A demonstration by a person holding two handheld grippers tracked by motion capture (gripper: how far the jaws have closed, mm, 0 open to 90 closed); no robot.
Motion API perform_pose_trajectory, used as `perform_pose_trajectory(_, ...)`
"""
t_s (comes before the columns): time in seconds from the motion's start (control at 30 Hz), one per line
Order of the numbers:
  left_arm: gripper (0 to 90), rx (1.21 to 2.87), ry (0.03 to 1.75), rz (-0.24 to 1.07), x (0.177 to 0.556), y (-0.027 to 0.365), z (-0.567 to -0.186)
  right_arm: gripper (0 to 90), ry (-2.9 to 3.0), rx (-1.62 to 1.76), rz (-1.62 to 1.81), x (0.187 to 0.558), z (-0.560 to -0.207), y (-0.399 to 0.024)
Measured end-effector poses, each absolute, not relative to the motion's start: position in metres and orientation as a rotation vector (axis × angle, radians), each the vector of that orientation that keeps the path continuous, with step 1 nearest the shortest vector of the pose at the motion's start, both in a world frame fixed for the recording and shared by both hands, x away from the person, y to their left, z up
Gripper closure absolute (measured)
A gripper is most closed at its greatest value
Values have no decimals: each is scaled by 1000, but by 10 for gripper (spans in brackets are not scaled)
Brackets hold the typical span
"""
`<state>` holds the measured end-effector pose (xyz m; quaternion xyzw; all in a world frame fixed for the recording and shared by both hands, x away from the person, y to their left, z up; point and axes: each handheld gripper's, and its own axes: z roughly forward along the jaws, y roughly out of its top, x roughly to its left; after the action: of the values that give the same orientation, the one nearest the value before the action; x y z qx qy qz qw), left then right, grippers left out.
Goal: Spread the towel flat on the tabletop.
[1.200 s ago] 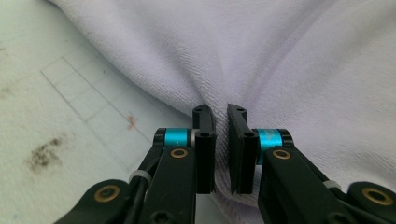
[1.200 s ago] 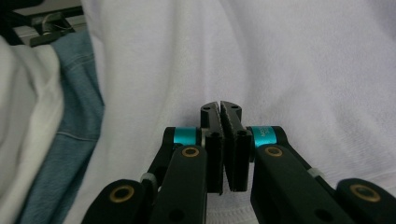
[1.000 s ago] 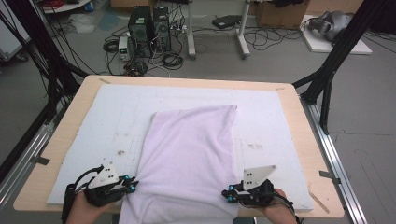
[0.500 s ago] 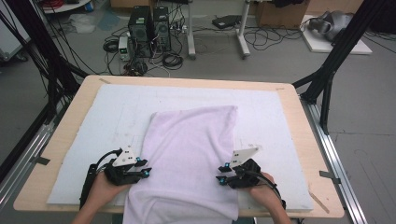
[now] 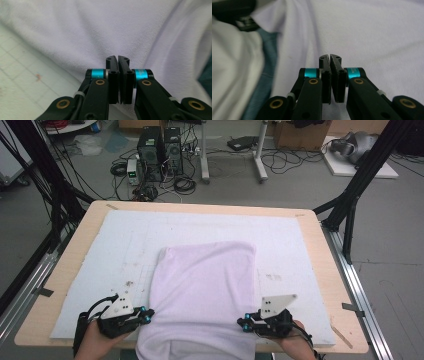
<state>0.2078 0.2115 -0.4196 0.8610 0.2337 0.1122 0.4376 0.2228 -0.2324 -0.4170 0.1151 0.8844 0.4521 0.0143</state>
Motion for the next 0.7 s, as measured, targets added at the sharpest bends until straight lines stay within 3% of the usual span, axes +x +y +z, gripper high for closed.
perform_pose_trajectory(0.13,654,2124,600,337,220,212,-413,729,2709,398,1378,229,-409,-237)
perform_pose_trajectory(0.3,613,2111,656,412,262,206,-423,612,2670,515,1283,266,-416,-231)
perform_pose_trajectory(0.43,586,2174,716,435,284,199,-438,600,2715,564,1176,288,-434,-221)
perform_pose_trajectory(0.5,643,2199,716,399,288,198,-445,629,2744,559,1110,291,-440,-216)
perform_pose_trajectory(0.6,864,2204,698,405,283,195,-444,847,2744,540,1155,290,-442,-215)
perform_pose_trajectory(0.7,880,2193,684,424,273,196,-440,879,2741,480,1132,286,-440,-213)
